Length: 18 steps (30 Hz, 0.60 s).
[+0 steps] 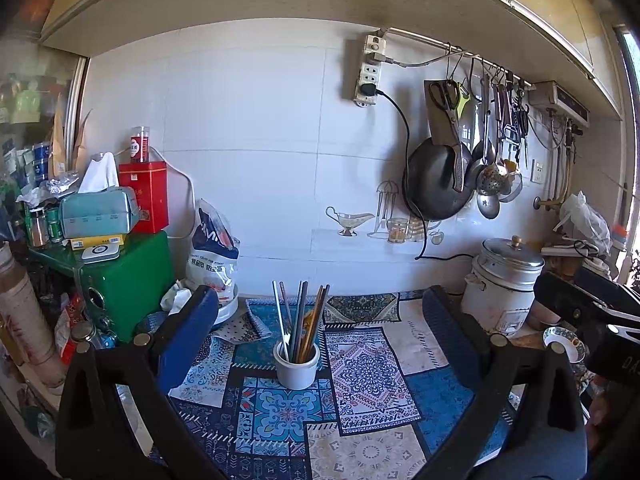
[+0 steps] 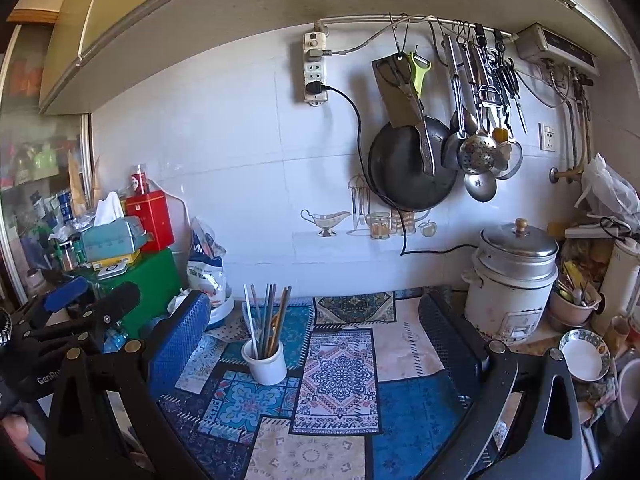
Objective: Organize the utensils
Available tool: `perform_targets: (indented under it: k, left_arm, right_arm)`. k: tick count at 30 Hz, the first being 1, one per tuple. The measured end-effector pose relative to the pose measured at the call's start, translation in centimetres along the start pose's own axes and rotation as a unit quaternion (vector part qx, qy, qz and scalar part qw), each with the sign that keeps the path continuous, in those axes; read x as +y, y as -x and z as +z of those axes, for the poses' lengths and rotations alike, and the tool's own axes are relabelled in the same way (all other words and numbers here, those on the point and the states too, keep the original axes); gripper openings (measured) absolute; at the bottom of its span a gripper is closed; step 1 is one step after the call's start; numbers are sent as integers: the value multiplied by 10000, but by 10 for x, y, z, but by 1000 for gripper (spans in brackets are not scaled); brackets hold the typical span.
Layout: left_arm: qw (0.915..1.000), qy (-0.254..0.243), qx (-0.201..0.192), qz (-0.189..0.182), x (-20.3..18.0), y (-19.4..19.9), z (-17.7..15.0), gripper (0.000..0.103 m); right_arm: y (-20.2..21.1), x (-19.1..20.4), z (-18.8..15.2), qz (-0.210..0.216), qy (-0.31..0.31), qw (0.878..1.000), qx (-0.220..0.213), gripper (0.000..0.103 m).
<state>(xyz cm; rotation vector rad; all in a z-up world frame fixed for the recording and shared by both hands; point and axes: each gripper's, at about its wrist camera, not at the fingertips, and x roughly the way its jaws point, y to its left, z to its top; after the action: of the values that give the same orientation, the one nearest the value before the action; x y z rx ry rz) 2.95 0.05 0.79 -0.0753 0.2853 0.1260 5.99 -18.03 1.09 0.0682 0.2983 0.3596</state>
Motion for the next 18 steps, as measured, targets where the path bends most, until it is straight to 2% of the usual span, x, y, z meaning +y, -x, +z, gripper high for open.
perform_targets:
  k: [18]
  left_arm:
    - [9999,-61,-42,-74,-7,8,-1,102]
  right_arm:
    - [7,-2,0,31,12,10000,-69,103]
